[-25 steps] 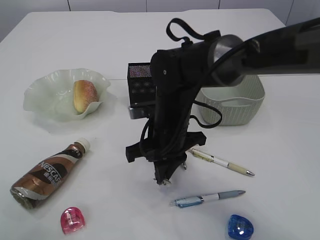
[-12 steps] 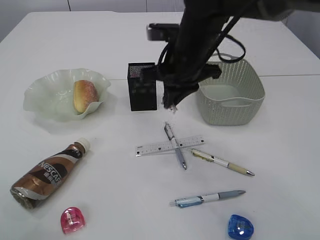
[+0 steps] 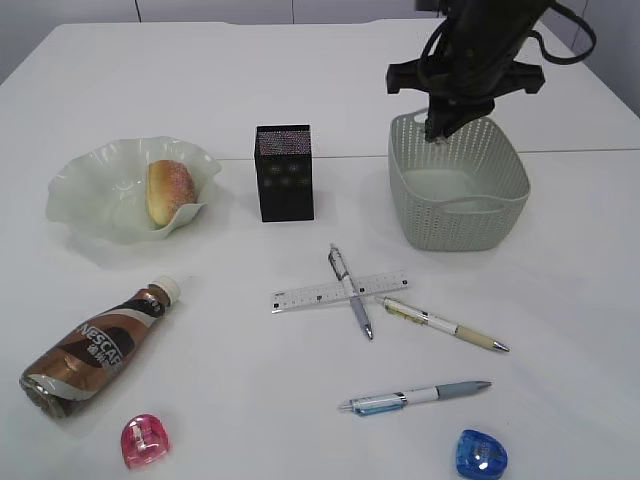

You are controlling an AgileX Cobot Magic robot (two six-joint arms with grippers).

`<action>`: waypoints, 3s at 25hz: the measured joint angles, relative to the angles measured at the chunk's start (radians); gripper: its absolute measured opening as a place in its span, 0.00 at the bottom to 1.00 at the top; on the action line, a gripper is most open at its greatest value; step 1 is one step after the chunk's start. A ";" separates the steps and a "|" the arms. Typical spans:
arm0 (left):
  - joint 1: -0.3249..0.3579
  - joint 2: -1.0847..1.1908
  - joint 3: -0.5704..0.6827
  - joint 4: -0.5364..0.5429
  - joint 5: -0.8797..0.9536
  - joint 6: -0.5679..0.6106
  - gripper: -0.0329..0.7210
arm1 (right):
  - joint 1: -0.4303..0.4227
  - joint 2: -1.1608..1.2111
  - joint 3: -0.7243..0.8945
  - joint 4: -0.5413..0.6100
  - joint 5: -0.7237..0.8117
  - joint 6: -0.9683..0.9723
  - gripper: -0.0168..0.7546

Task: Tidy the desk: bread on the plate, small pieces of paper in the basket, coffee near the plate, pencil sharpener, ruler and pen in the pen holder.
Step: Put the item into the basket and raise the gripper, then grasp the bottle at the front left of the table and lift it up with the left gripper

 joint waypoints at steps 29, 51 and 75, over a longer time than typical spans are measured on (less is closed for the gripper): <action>0.000 0.000 0.000 -0.012 -0.023 0.000 0.68 | -0.002 -0.073 0.068 0.016 0.186 -0.078 0.61; 0.000 0.306 -0.044 0.036 -0.038 0.197 0.65 | 0.010 -0.545 0.718 0.000 0.118 -0.119 0.61; -0.185 0.725 -0.165 0.196 -0.171 0.189 0.86 | 0.010 -0.545 0.719 -0.021 0.069 -0.124 0.61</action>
